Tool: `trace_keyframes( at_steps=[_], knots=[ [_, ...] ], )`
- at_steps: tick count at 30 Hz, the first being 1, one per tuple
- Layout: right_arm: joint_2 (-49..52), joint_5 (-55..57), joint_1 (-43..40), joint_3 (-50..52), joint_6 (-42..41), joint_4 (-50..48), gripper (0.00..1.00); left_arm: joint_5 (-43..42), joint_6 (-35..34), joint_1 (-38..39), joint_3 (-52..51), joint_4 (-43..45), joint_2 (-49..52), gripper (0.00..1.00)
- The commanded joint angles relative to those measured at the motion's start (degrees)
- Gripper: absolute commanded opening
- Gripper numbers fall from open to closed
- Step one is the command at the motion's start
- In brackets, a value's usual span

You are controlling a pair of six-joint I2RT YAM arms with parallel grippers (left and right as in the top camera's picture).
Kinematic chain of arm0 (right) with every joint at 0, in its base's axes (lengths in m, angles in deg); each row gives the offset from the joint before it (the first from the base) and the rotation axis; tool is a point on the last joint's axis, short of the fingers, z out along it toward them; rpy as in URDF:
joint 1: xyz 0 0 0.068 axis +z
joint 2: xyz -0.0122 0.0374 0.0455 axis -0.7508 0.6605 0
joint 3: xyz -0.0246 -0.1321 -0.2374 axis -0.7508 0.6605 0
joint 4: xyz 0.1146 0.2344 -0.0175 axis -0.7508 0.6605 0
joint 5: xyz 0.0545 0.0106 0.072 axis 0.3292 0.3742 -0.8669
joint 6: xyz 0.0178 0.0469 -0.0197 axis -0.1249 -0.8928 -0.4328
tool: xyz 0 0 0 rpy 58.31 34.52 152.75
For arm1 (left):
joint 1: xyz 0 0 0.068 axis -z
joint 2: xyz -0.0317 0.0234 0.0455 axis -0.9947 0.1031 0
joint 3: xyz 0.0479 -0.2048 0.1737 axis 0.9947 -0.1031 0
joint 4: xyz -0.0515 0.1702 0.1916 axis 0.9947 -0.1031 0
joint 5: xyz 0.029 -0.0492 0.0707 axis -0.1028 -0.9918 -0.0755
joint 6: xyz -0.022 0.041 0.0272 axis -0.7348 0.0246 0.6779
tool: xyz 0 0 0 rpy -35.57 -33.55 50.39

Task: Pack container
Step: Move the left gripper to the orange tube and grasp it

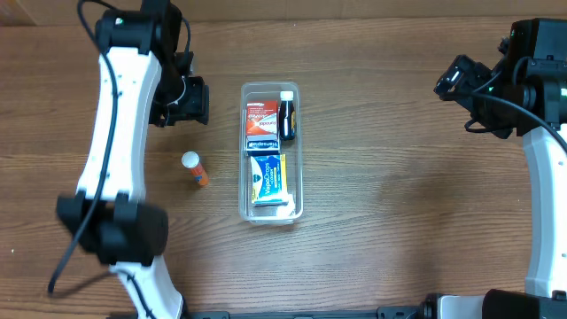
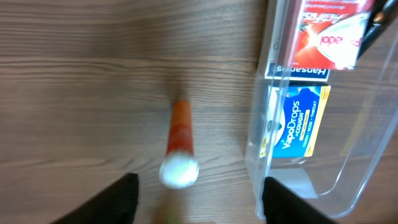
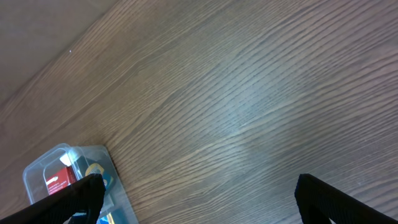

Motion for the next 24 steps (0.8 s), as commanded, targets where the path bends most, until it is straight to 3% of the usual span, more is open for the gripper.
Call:
trace_keyframes(
  at_steps=[1,9,16,18,22,24],
  knots=[
    [-0.02,-0.11,0.11,-0.17,0.13,-0.31,1.00,6.27,-2.25,1.31,-5.62,1.05,-10.23,0.74],
    [-0.02,-0.11,0.11,-0.17,0.13,-0.28,1.00,3.67,-1.14,-0.09,-32.48,19.10,-11.19,0.76],
    [-0.02,-0.11,0.11,-0.17,0.13,-0.28,1.00,4.57,-0.90,-0.33,-37.75,25.73,-11.19,0.73],
    [-0.02,-0.11,0.11,-0.17,0.13,-0.28,1.00,4.79,-0.92,-0.33,-37.92,25.92,-11.19,0.67],
    [-0.02,-0.11,0.11,-0.17,0.13,-0.28,1.00,6.05,-0.96,-0.33,-38.36,25.59,-11.19,0.44],
    [-0.02,-0.11,0.11,-0.17,0.13,-0.28,1.00,6.03,-0.96,-0.33,-38.34,25.00,-11.19,0.44]
  ],
)
